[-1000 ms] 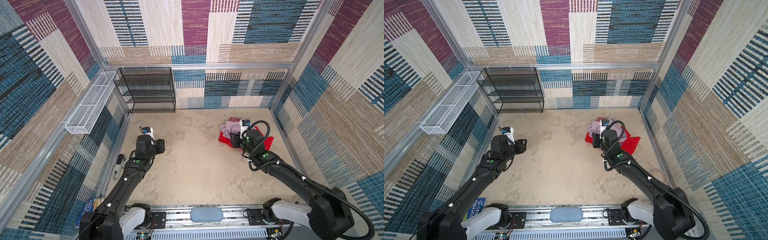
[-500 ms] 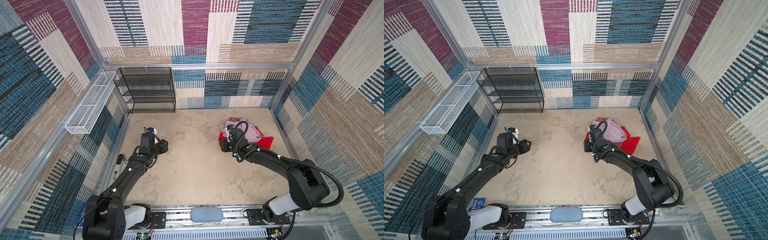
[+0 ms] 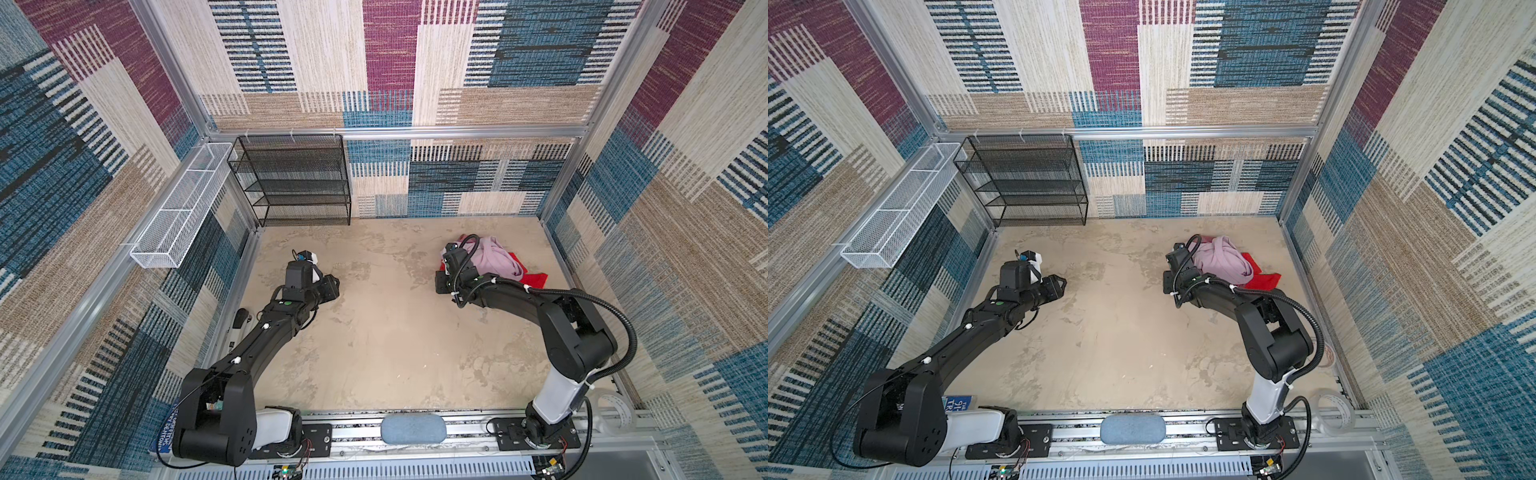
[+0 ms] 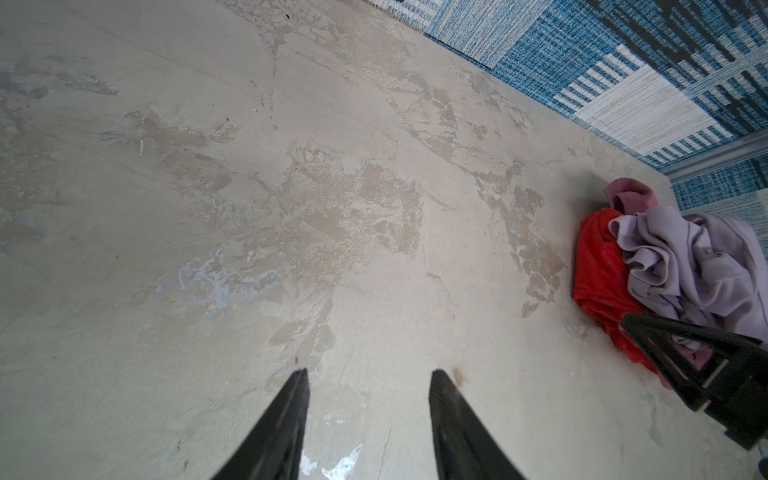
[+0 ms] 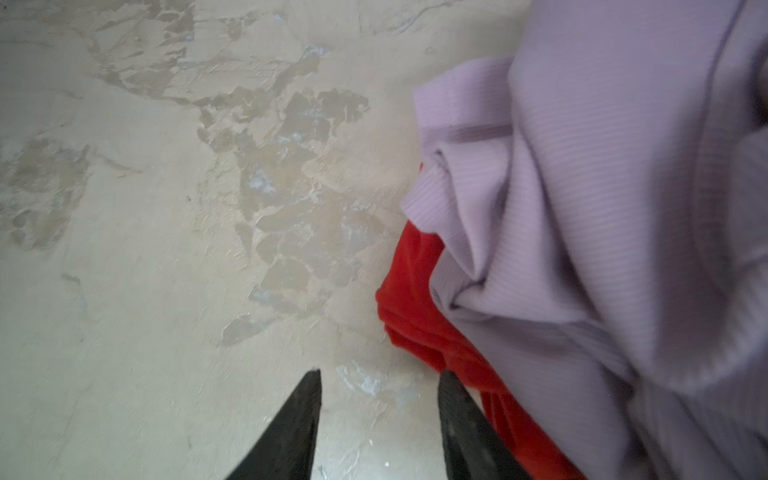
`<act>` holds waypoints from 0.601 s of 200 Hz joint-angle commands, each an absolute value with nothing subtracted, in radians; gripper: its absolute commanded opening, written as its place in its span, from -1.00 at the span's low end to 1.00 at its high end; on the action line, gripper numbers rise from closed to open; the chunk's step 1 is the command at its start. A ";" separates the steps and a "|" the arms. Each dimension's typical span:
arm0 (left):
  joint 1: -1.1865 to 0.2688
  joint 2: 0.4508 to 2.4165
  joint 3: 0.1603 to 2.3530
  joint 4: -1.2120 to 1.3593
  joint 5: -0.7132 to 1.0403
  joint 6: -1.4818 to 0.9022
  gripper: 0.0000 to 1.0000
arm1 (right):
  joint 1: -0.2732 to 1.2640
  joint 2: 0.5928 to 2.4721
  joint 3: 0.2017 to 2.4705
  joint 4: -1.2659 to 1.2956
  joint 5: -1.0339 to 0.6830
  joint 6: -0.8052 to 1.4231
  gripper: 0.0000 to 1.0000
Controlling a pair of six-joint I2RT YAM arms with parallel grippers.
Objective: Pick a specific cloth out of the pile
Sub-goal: 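Reach the right gripper into the clothes pile and close on the red shirt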
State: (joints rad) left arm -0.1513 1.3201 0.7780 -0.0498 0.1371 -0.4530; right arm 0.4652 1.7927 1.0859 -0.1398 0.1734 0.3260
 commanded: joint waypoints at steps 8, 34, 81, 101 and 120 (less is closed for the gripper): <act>-0.152 1.323 0.788 -0.031 0.147 -0.459 0.01 | 0.469 1.836 1.120 -0.131 0.263 0.379 -0.02; -0.150 1.323 0.794 -0.036 0.141 -0.449 0.01 | 0.472 1.876 1.149 -0.134 0.304 0.408 0.01; -0.150 1.323 0.806 -0.047 0.133 -0.434 0.01 | 0.475 1.945 1.200 -0.150 0.378 0.462 -0.05; -0.150 1.320 0.811 -0.058 0.128 -0.423 0.01 | 0.474 1.972 1.223 -0.166 0.402 0.472 -0.10; -0.150 1.314 0.811 -0.061 0.117 -0.415 0.01 | 0.475 1.997 1.244 -0.179 0.406 0.477 -0.28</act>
State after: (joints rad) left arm -0.1505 1.3209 0.8024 -0.0517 0.1345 -0.4412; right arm 0.4740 1.9717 1.2194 -0.1574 0.3641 0.4484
